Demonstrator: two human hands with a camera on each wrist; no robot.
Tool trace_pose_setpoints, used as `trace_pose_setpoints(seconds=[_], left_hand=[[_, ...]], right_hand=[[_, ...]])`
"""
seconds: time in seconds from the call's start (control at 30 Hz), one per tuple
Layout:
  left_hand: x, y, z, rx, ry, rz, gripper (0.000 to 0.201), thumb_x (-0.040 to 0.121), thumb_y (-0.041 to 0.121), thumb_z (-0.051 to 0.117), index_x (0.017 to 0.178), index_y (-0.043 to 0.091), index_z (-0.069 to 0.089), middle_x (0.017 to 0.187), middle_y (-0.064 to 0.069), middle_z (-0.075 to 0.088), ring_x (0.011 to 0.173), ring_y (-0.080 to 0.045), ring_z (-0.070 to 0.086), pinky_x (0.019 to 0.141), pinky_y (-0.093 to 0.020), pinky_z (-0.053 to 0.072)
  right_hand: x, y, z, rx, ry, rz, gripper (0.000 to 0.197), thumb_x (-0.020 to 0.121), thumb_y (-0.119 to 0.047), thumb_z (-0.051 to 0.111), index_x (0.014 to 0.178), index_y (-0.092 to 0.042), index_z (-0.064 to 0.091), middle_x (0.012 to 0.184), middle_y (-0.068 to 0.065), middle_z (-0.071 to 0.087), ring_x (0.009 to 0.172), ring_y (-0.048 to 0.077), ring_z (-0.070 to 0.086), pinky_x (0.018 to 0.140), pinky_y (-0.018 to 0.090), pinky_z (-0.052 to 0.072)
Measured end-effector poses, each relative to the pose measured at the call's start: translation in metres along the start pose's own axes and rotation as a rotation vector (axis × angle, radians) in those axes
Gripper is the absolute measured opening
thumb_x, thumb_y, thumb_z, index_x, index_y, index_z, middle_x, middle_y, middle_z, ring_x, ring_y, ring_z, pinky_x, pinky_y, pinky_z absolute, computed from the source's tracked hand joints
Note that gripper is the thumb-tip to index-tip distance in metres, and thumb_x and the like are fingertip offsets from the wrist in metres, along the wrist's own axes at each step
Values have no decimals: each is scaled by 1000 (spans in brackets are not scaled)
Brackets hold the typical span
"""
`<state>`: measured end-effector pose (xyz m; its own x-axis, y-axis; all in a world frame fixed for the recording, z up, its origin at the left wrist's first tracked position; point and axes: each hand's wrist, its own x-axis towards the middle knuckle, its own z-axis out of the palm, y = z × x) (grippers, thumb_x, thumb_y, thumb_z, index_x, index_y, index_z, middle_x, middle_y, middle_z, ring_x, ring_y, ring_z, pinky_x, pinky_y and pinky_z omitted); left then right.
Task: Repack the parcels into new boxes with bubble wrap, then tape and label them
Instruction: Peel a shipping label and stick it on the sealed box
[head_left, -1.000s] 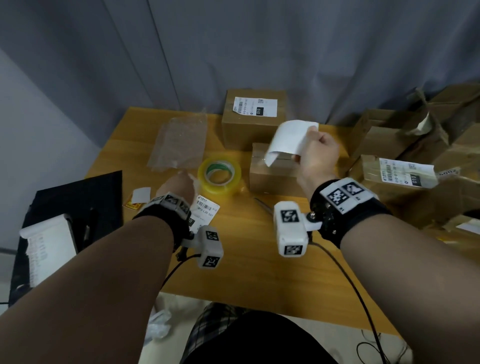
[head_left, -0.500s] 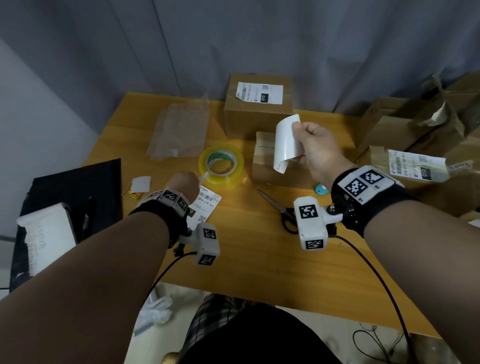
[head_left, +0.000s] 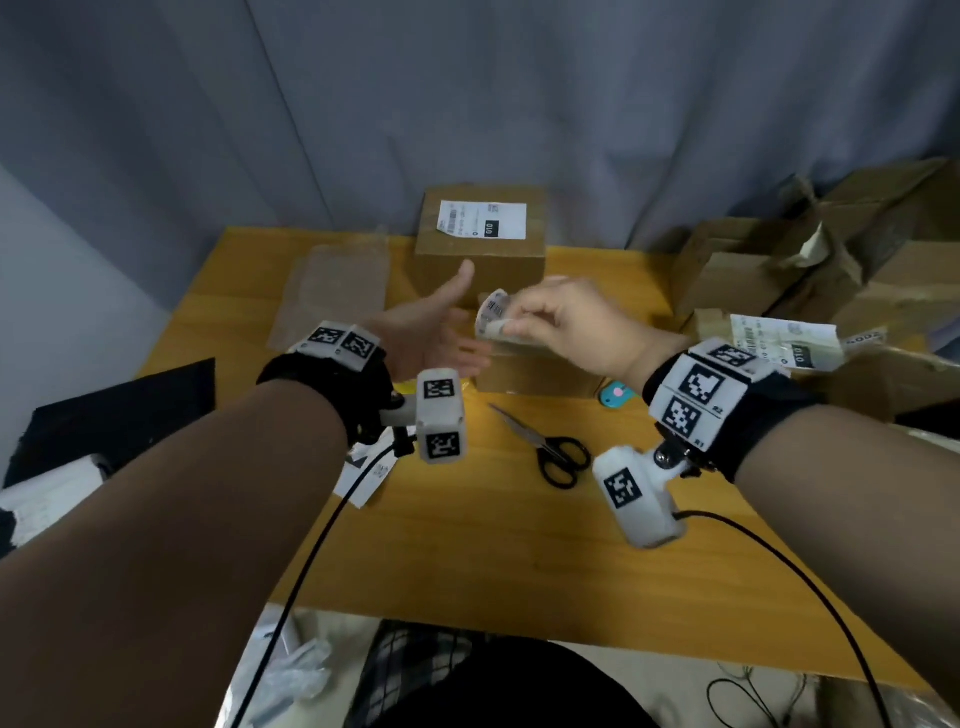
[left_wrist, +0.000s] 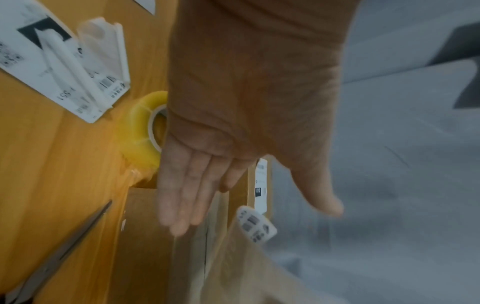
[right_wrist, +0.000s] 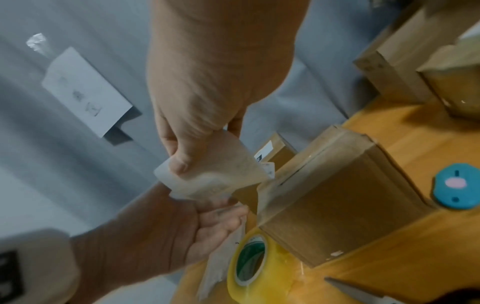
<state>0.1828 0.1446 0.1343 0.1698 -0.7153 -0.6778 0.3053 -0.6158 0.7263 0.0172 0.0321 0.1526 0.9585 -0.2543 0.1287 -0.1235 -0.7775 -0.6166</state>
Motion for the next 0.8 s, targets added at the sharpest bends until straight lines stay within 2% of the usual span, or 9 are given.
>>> trace_pose_setpoints(seconds=[0.1, 0.17, 0.3, 0.37, 0.43, 0.5, 0.6, 0.7, 0.8], left_hand=[[0, 5, 13, 10, -149, 36, 48, 78, 53, 57, 106, 14, 61, 100, -6, 67, 89, -18, 68, 80, -30, 55], [6, 7, 16, -48, -160, 113, 24, 90, 33, 56, 98, 11, 63, 84, -1, 69, 74, -11, 67, 67, -22, 57], [20, 12, 13, -53, 130, 276, 7, 90, 5, 59, 96, 2, 60, 60, 0, 67, 51, -7, 61, 45, -16, 46], [27, 15, 9, -51, 292, 319, 2, 90, 5, 59, 89, 4, 61, 54, 2, 64, 45, -5, 56, 42, -15, 41], [30, 18, 5, -66, 378, 338, 10, 90, 10, 62, 80, 8, 62, 63, -2, 67, 54, -9, 54, 48, -17, 42], [28, 22, 5, -69, 384, 345, 13, 90, 14, 63, 78, 9, 61, 78, -7, 68, 62, -12, 54, 52, -18, 44], [31, 25, 9, -62, 385, 353, 12, 90, 14, 62, 80, 10, 58, 74, -5, 67, 55, -8, 56, 47, -14, 46], [41, 23, 11, -27, 417, 332, 13, 91, 15, 62, 79, 13, 56, 73, -3, 66, 51, -5, 55, 47, -15, 45], [49, 20, 9, -2, 442, 289, 9, 90, 17, 63, 85, 13, 57, 80, -4, 66, 58, -9, 55, 53, -17, 47]], right_hand=[[-3, -2, -8, -187, -38, -161, 30, 90, -40, 56, 88, -16, 73, 86, -3, 70, 83, 20, 57, 75, 34, 46], [-3, -2, -13, -232, -59, -235, 31, 89, -44, 54, 90, -20, 74, 88, -6, 70, 84, 18, 56, 77, 31, 43], [2, 4, -22, -318, -61, -278, 23, 87, -39, 61, 92, -21, 75, 90, -5, 71, 89, 21, 57, 84, 34, 41], [4, 14, -28, -367, -34, -246, 23, 86, -35, 62, 94, -18, 75, 99, 1, 70, 94, 26, 57, 84, 39, 45], [3, 25, -34, -400, -15, -119, 24, 87, -34, 61, 97, -16, 75, 117, 7, 63, 108, 31, 52, 90, 42, 44], [1, 36, -37, -403, 6, 12, 21, 88, -29, 64, 102, -16, 73, 134, 10, 51, 119, 32, 42, 99, 45, 39], [-2, 49, -37, -338, 41, 164, 32, 87, -32, 66, 116, -18, 67, 145, 10, 37, 127, 31, 37, 107, 39, 34], [0, 58, -39, -216, -19, 322, 45, 88, -36, 63, 131, -22, 56, 131, 8, 53, 114, 24, 53, 96, 28, 40], [1, 63, -36, -63, -7, 381, 45, 92, -34, 59, 135, -26, 49, 95, 4, 70, 73, 16, 66, 77, 31, 53]])
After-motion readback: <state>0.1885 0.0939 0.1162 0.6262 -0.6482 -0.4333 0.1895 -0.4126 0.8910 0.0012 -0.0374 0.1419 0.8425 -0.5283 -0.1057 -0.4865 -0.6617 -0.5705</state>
